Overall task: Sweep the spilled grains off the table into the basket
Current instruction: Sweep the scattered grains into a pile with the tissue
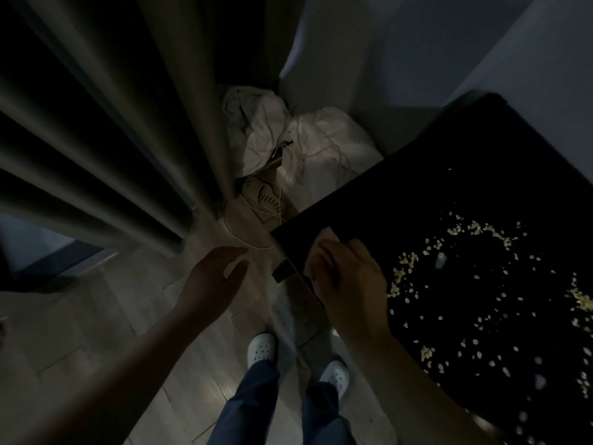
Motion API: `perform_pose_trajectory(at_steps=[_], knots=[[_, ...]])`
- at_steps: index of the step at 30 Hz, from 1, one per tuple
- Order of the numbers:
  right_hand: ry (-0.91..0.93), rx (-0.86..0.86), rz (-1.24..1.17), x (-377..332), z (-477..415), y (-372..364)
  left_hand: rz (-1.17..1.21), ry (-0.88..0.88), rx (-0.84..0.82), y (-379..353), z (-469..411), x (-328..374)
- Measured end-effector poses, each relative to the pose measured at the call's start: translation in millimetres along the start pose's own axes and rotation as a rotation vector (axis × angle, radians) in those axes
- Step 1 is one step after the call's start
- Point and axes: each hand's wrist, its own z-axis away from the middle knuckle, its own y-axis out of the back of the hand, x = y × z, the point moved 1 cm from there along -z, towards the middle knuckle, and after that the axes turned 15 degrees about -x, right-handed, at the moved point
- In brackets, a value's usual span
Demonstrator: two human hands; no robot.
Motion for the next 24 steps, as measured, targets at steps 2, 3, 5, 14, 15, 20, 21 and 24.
perform_pose_trajectory(at_steps=[2, 3, 5, 14, 15, 20, 21, 24], knots=[[-0.014, 0.023, 0.003, -16.4, -19.0, -23.1, -0.018, -0.01, -0.003, 6.5, 4.4, -4.7], [-0.04, -0.001, 0.016, -20.4, -27.6, -36.0, -0.017, -0.009, 0.002, 11.4, 6.9, -7.5], [-0.072, -0.036, 0.013, -21.9, -36.5, -56.1, -0.013, 0.005, 0.023, 21.1, 11.4, -12.9], [-0.066, 0.042, 0.089, 25.7, 28.1, -44.1, -0.005, -0.072, 0.004, 23.1, 0.0, 8.3], [-0.097, 0.036, 0.094, 34.5, 40.4, -40.5, -0.011, -0.104, -0.008, 19.5, -4.3, 16.9], [-0.199, 0.057, 0.101, 61.9, 79.3, -10.0, -0.144, -0.302, -0.086, 3.5, -19.7, 62.7], [-0.22, 0.09, 0.057, 60.7, 81.5, -2.9, -0.183, -0.331, -0.097, 1.5, -22.6, 68.2], [-0.23, 0.159, -0.075, 45.2, 68.6, 8.0, -0.31, -0.363, -0.098, -3.2, -32.1, 72.7]])
